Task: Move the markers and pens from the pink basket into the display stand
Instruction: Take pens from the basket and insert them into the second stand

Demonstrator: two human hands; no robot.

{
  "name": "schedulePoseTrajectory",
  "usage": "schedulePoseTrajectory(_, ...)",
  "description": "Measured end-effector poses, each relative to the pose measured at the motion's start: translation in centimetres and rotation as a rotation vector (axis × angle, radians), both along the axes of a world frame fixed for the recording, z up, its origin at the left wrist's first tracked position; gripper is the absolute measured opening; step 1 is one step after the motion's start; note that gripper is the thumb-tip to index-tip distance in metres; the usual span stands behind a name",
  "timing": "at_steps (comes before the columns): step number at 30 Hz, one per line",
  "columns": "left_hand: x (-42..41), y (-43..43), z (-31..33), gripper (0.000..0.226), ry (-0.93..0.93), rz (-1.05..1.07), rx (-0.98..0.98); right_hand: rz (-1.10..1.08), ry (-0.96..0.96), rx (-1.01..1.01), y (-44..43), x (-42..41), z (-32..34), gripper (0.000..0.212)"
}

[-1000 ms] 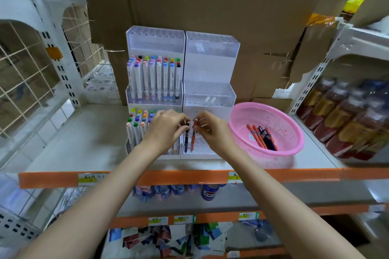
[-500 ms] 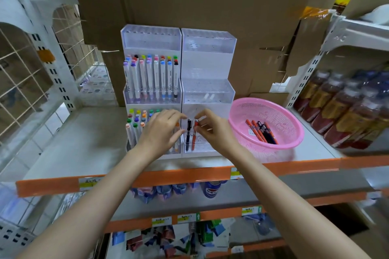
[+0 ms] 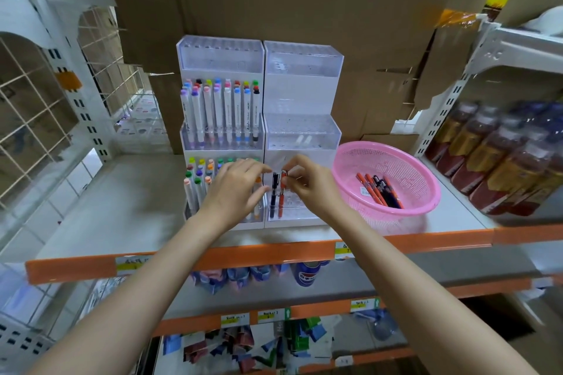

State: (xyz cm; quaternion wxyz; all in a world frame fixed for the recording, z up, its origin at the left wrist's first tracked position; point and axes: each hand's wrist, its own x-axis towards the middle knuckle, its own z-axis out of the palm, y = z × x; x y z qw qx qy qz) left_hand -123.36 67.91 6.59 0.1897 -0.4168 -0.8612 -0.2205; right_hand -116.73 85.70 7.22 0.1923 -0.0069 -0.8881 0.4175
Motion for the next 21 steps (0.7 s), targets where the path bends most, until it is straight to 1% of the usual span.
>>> schedulePoseTrajectory(5, 0.1, 0.1, 0.3, 0.032, -0.011, -0.002, -0.014, 0.041, -0.019, 0.036, 0.3, 0.0, 0.0, 0.014)
schedulePoseTrajectory(7, -0.1, 0.1, 0.6, 0.035, -0.009, -0.017, -0.033, 0.064, -0.015, 0.066, 0.4, 0.2, -0.2, 0.017)
schedulePoseTrajectory(10, -0.3, 0.3, 1.5, 0.046, -0.008, -0.047, -0.057, 0.062, 0.008, 0.076, 0.8, 0.6, -0.1, 0.026)
schedulePoseTrajectory(14, 0.0, 1.6, 2.8, 0.056, 0.05, -0.079, -0.076, 0.024, 0.055, 0.299, 2.3, 1.2, 0.6, 0.034)
schedulePoseTrajectory(19, 1.0, 5.3, 3.6, 0.059, 0.078, -0.172, -0.166, -0.072, -0.036, 0.524, 5.9, 3.3, 1.0, 0.04)
schedulePoseTrajectory(21, 1.6, 7.2, 3.8, 0.057, 0.106, -0.213, -0.181, -0.127, -0.065, 0.535, 7.7, 4.4, 0.8, 0.04)
